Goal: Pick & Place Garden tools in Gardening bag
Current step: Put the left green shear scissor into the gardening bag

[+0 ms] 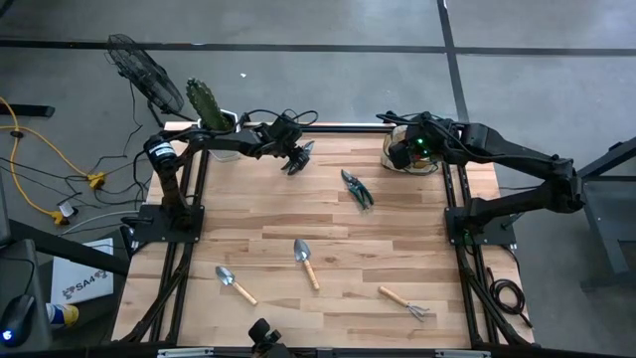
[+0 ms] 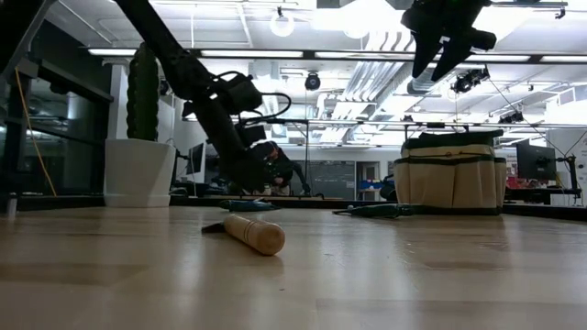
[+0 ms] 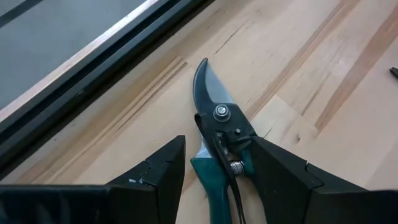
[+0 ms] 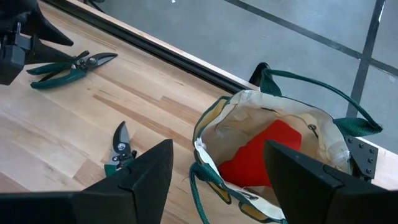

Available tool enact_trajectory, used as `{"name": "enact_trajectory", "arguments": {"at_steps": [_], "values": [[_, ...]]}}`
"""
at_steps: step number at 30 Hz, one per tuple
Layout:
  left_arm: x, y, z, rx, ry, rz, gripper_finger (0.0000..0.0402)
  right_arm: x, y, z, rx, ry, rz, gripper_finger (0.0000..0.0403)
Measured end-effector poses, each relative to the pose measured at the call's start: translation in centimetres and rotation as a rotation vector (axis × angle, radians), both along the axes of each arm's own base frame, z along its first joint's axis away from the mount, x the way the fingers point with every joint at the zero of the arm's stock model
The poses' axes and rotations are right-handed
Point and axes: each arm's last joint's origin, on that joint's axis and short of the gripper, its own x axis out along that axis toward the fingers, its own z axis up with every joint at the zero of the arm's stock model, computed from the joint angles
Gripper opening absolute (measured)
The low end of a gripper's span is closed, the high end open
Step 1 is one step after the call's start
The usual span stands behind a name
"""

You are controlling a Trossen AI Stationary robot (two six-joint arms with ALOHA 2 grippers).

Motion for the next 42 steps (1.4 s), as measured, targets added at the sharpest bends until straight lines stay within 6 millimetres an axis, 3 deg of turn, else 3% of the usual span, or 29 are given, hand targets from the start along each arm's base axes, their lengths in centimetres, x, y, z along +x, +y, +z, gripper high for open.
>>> {"name": "enact_trajectory", "arguments": {"at_steps": [33,42], "values": [[0.5,0.9,-1.7,-0.006,-0.015,0.033,0.0176,0.3,-0.2,0.2,-0.038,-0.017,0.007,0.024],[0.5,0.9,-1.9,-0.008,0.001,0.031,0.0117,0.3,-0.2,0.2,-0.038,-0.017,0.007,0.024]]}}
